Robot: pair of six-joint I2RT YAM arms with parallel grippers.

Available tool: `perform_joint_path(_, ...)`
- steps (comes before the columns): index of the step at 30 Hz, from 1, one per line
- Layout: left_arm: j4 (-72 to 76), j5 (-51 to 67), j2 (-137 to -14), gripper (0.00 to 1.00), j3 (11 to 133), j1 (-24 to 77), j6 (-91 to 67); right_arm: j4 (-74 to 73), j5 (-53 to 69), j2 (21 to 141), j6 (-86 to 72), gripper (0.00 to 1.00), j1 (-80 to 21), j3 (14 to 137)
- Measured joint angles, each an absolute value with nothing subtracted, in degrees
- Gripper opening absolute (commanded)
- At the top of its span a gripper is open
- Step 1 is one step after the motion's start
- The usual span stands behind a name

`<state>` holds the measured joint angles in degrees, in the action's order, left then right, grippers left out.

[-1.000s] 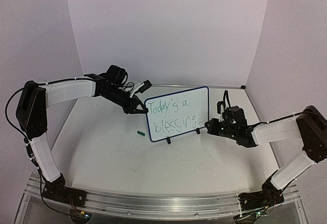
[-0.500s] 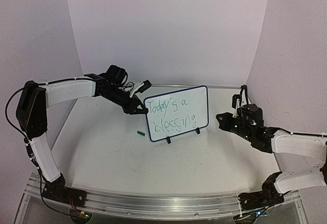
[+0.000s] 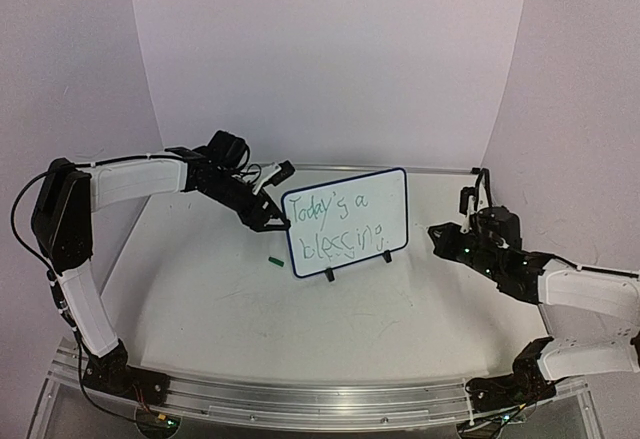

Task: Write a sentence on the whiteboard
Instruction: Place the whiteboard at the center of the board.

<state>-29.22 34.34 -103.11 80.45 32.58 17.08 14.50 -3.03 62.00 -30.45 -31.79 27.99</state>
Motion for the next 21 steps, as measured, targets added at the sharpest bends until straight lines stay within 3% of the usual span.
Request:
perform_joint_path(7,-26.89,33.18,-100.77,0.72,77.64,31.55,16.5,13.9,-2.31,60.23,-29.83,0.0,-31.79,27.94)
perform_joint_path(21,-22.03,28.34,-86.39,0.75,75.66,27.47,11.91,9.58,-0.07,56.62,-27.42,0.0,-31.79,28.17)
